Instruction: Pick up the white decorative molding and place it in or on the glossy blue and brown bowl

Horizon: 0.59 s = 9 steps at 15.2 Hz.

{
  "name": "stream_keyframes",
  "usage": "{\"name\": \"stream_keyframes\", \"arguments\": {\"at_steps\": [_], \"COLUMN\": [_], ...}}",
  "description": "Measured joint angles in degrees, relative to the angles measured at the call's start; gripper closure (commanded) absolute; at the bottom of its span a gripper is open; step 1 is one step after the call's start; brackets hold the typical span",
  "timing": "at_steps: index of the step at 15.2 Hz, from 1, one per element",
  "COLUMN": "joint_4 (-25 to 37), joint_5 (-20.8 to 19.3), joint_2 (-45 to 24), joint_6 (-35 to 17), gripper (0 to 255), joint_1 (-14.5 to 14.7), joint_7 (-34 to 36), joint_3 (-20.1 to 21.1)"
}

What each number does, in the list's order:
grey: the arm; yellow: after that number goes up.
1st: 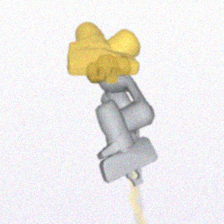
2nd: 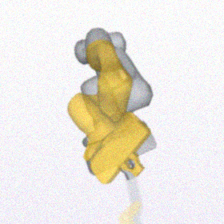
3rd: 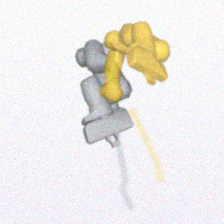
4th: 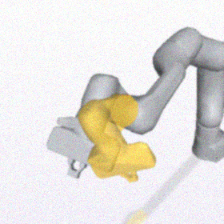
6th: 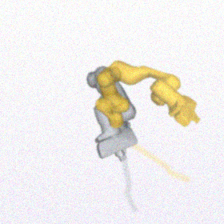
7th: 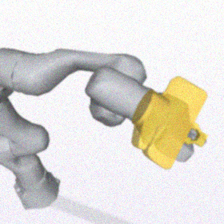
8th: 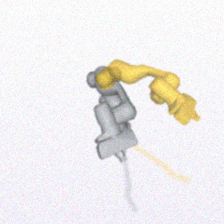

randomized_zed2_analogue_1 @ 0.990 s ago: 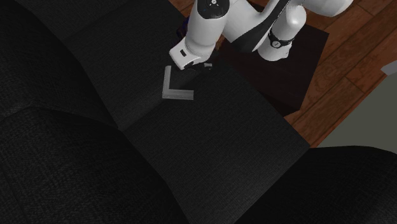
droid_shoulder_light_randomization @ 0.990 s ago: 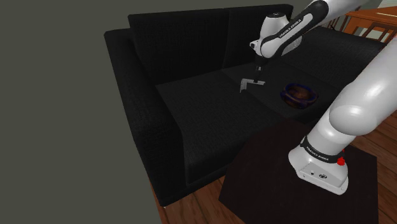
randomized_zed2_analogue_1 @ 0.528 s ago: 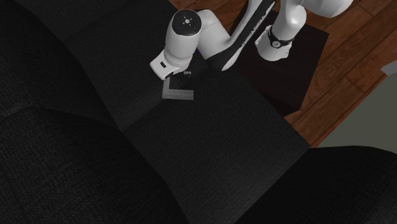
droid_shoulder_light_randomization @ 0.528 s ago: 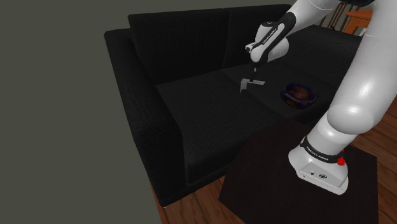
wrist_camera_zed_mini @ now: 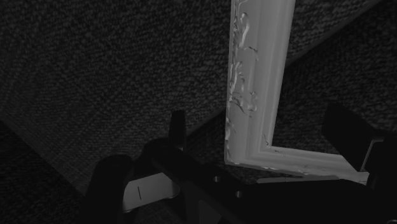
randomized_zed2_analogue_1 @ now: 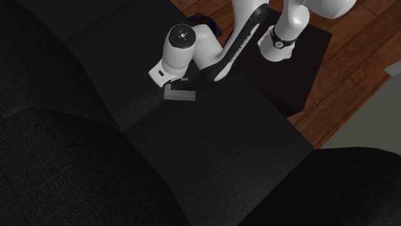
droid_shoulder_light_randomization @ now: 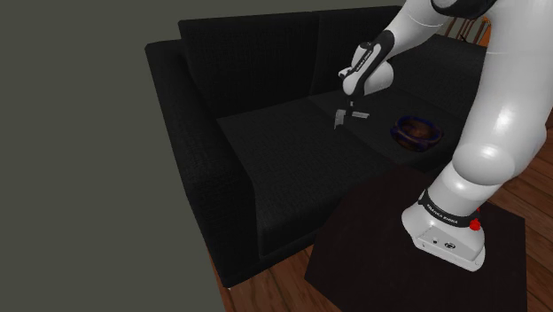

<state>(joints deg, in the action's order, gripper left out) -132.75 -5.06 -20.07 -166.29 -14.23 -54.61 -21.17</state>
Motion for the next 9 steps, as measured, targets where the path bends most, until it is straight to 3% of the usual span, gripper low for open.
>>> {"name": "stream_keyframes", "arguments": {"at_steps": [7, 8, 9], "joint_4": [0.54, 0.54, 0.54], "joint_5": [0.65, 0.65, 0.65], "joint_2": [-1.22, -1.22, -1.22], "joint_6": [-0.74, -0.74, -0.74], "gripper": [0, 255, 255], "joint_1": [-0.86, -0.86, -0.86], "joint_7": [-0.63, -0.63, -0.63], "joint_3": [0.68, 0.68, 0.68]}}
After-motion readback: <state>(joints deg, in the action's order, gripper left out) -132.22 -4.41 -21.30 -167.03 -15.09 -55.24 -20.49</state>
